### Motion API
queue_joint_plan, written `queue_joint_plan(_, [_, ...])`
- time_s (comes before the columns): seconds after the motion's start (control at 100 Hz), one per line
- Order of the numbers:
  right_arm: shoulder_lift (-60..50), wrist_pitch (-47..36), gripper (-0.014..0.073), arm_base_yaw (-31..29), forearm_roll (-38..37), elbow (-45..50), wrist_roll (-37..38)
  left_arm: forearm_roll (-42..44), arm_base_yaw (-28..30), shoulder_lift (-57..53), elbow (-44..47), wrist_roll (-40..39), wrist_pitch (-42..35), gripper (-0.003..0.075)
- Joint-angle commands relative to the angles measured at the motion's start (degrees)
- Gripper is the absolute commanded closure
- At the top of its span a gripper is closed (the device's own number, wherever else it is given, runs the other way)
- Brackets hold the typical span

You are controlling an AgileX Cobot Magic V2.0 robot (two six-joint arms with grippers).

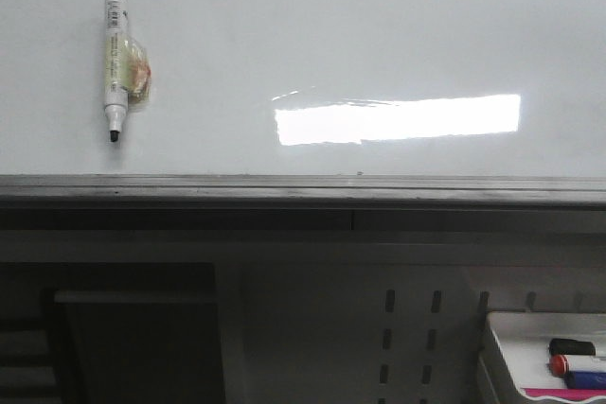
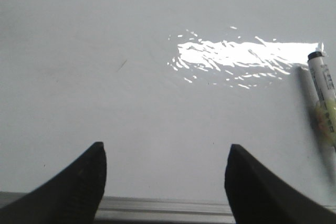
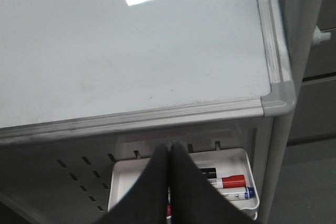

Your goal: Write number 4 on whiteboard

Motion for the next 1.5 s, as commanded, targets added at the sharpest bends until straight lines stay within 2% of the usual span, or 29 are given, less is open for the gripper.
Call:
queue_joint_plan(0.0, [1.16, -3.83, 0.0658, -0.34, 0.37, -2.06, -0.04, 1.64, -2.32, 3.94, -2.05, 0.03, -9.3, 0.0286])
queue_joint_plan(0.24, [1.16, -4.16, 0.0658, -0.34, 0.37, -2.06, -0.04, 1.96, -16.29, 15.29, -5.39, -0.19, -13.71, 0.0297])
queue_joint_plan(0.43, [1.16, -4.26, 0.0658, -0.34, 0.37, -2.06, -0.04, 0.27, -22.6, 26.75, -11.03, -0.6, -14.12, 0.03])
queue_joint_plan(0.6, [1.16, -4.26, 0.0658, -0.34, 0.37, -2.06, -0.04, -5.04, -25.13, 34.43, -15.44, -2.54, -14.24, 0.03])
queue_joint_plan(0.8, [1.16, -4.26, 0.0658, -0.34, 0.37, -2.06, -0.04, -5.26, -28.46, 39.35, -19.41, -3.68, -14.02, 0.03])
queue_joint_plan(1.23, [1.16, -4.26, 0.0658, -0.34, 0.37, -2.06, -0.04, -11.04, -28.76, 48.12, -22.39, -3.57, -12.27, 0.0303])
queue_joint_plan(1.32, [1.16, -4.42, 0.0658, -0.34, 0.37, -2.06, -0.04, -11.04, -28.76, 49.64, -22.39, -3.48, -12.27, 0.0369])
queue_joint_plan(1.39, [1.16, -4.93, 0.0658, -0.23, 0.37, -2.06, -0.04, -11.04, -28.76, 50.28, -22.39, -3.48, -12.37, 0.0496])
queue_joint_plan(1.49, [1.16, -5.33, 0.0658, 1.26, 0.37, -2.06, -0.04, -11.04, -28.76, 50.38, -22.39, -3.48, -12.37, 0.0729])
